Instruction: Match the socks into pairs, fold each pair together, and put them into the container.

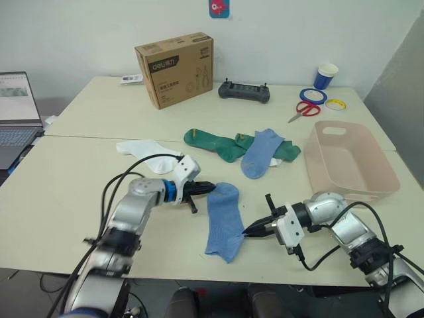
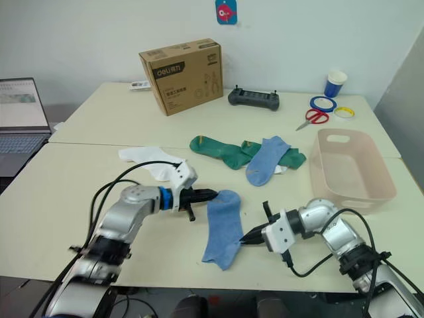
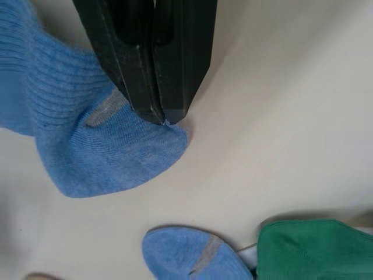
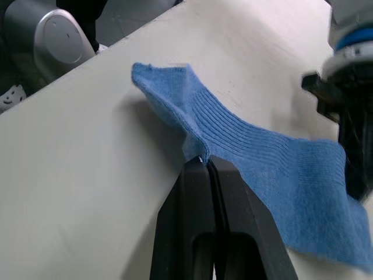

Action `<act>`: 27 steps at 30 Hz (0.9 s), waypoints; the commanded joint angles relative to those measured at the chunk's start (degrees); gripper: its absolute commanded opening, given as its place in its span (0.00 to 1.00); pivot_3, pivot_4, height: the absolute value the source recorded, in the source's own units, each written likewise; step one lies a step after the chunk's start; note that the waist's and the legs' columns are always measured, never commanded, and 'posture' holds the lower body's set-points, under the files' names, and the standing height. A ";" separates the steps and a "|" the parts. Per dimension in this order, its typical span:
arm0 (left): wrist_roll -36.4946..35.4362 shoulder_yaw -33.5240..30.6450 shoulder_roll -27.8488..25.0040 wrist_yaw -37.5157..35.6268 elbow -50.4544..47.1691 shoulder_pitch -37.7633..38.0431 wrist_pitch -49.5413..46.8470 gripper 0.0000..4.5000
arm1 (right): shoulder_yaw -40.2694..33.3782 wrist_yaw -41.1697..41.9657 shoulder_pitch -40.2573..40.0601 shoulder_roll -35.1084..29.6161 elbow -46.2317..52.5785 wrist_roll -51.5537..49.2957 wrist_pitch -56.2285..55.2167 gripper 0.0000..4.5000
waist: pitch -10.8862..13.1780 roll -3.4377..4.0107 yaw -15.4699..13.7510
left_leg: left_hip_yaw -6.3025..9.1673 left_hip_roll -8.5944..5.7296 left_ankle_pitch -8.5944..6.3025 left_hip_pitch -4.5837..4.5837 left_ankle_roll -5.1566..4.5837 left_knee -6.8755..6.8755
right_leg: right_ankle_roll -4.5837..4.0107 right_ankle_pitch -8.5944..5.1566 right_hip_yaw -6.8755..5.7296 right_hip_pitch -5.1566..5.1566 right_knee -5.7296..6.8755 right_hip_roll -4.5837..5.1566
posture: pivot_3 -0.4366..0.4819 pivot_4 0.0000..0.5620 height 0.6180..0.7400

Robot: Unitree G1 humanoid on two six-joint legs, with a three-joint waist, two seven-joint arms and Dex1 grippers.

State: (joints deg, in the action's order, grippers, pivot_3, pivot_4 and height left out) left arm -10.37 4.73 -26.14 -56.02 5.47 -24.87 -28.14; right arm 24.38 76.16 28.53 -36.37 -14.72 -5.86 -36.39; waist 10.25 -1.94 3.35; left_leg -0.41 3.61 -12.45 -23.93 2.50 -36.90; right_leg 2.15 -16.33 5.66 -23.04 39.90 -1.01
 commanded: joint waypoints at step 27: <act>-12.79 -13.66 -10.20 7.95 -22.95 16.55 -9.46 0.55 | -17.30 -13.45 -14.45 -15.11 23.59 -19.63 51.66 0.91 | 0.00 0.00 -1.03 | 0.16 0.02 -0.02 0.70 0.00 0.23 | -0.32 -0.30 -0.21 0.87 -0.34 0.10 | 0.48 0.27 1.00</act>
State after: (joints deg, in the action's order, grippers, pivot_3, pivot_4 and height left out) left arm -21.53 -9.18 -35.08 -43.99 -18.40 -6.16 -40.59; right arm 9.59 67.89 16.35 -50.66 -1.88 -18.22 0.38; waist 10.25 -1.93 2.32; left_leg -0.20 3.63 -12.47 -23.24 2.50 -36.64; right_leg 1.81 -16.65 5.45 -22.19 39.57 -0.91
